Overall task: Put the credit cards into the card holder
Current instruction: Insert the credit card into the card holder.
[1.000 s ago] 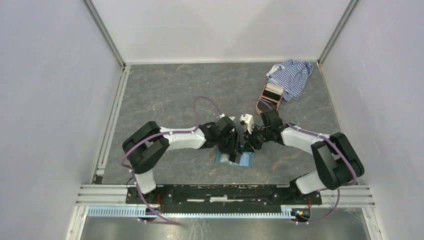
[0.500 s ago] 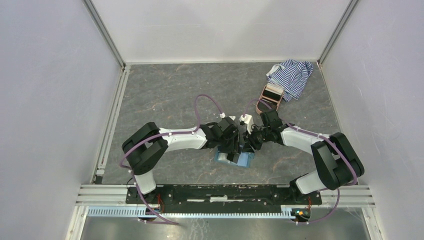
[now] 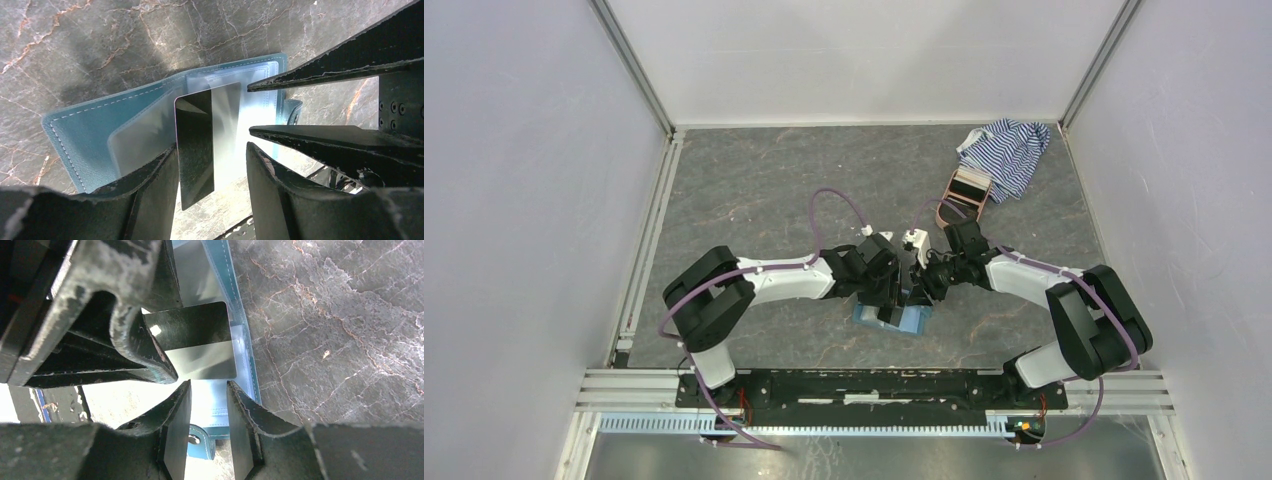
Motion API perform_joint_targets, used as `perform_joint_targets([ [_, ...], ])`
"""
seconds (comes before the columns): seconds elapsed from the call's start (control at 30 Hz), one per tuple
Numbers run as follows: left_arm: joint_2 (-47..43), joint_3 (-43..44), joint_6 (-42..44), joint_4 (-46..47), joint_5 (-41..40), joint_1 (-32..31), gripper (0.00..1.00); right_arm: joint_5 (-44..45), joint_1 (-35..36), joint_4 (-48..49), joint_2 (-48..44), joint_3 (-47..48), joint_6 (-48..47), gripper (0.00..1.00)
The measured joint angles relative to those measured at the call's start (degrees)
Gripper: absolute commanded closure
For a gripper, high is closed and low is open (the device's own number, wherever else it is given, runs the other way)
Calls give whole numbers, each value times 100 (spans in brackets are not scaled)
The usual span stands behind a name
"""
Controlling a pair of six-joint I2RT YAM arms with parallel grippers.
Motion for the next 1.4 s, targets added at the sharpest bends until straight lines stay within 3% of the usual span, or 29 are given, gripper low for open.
perform_joint_targets([
  [1.1,116,52,-7,-22,308,-256,51,-101,-7,-214,-321,2,-258,61],
  [1.27,105,-94,-17,240,334,-245,53,55,-17,-503,-765,11,-728,66],
  [1.4,15,-328,-116,538,409,-188,56,415,-17,-710,-909,11,-1117,80],
])
